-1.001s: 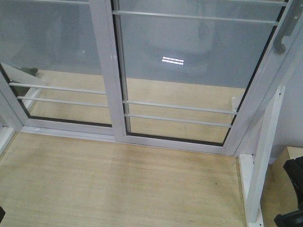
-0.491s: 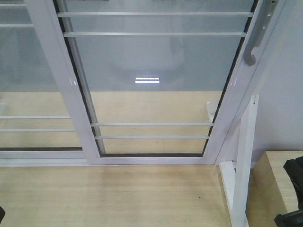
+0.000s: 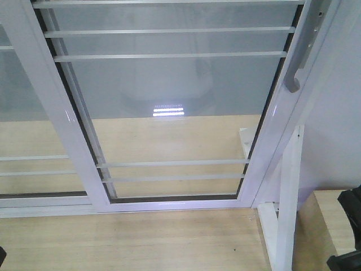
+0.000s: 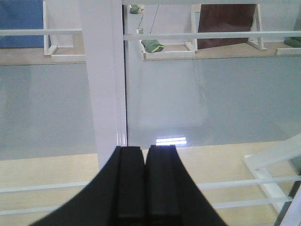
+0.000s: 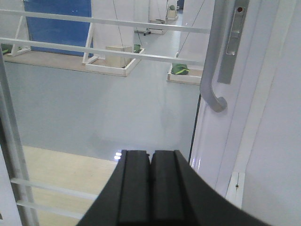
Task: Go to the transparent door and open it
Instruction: 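Drive closer and align the base facing the door's silver handle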
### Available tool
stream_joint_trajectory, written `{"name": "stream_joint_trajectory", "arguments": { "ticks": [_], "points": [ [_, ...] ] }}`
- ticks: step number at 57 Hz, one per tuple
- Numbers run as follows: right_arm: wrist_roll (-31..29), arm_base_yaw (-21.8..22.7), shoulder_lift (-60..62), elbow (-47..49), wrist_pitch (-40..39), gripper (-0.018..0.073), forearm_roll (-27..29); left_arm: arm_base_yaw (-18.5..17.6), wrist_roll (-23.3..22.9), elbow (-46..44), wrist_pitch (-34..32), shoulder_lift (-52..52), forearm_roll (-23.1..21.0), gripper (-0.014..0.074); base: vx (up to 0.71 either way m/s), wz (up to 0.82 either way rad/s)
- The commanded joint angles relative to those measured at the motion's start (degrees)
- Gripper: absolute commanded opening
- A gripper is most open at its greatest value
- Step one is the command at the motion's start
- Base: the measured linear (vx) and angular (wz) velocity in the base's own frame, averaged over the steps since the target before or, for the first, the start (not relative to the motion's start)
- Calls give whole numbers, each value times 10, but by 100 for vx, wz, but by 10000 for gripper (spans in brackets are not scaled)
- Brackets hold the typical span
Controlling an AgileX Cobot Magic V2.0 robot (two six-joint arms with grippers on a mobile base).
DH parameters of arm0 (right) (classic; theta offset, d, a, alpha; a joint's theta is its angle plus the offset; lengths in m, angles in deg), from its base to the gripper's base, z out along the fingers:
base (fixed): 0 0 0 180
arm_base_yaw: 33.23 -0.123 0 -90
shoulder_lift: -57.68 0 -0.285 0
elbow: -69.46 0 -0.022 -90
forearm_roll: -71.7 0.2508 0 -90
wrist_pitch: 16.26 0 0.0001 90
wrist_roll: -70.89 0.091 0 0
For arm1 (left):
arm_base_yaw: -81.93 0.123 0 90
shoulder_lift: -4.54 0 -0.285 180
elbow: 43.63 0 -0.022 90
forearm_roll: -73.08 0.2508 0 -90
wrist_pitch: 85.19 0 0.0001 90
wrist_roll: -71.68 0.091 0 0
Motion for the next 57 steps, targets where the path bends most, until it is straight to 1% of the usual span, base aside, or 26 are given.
{"name": "stream_joint_trajectory", "arguments": {
  "ticks": [1,6,11,57],
  "points": [
    [0,3,7,-2,-48,-1,-2,-5,0,6,-45,8,1,0,9,8],
    [0,-1,-11,-1,-57,-1,-3,-2,0,5,-47,2,0,0,3,10],
    [0,-6,-13,-1,-47,-1,-3,2,0,5,-43,3,0,0,-2,-1],
    [0,-5,-14,-1,-47,-1,-4,-1,0,5,-34,3,1,0,0,0]
  ]
}}
